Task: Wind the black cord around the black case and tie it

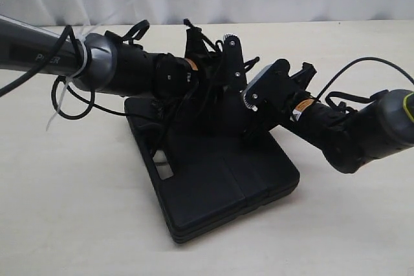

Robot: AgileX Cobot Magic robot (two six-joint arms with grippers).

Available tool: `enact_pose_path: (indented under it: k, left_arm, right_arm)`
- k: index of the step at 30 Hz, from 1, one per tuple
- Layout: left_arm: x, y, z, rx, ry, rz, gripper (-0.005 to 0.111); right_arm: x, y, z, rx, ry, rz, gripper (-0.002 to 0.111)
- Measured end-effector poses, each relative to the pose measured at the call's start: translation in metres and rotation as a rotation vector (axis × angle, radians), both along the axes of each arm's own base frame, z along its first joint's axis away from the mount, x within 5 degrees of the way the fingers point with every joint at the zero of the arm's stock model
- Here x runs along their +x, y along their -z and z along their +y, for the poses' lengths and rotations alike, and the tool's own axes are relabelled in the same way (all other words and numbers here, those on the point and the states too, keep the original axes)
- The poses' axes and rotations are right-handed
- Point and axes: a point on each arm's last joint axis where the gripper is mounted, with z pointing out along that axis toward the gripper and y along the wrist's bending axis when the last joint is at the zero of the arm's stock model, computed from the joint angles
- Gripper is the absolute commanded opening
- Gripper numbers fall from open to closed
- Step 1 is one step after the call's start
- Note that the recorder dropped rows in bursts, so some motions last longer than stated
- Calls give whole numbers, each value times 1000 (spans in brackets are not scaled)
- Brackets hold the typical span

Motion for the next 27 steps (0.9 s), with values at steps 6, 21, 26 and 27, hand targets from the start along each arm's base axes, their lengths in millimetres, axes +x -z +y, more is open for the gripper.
enact_pose_path:
  k: [6, 21, 26, 27]
  left_arm:
    - [-2, -13, 1, -22, -4, 6, 68]
    - [5, -70, 32, -203, -164, 94, 67]
    - [10, -75, 34, -379, -311, 142, 67]
    - [9, -74, 34, -436, -362, 197, 67]
  right_arm:
    - [2, -1, -4, 29, 66, -2, 4]
    - [2, -2, -2, 25, 44, -17, 4]
    - [2, -2, -2, 21, 29, -21, 4]
    - [2, -2, -2, 21, 29, -21, 4]
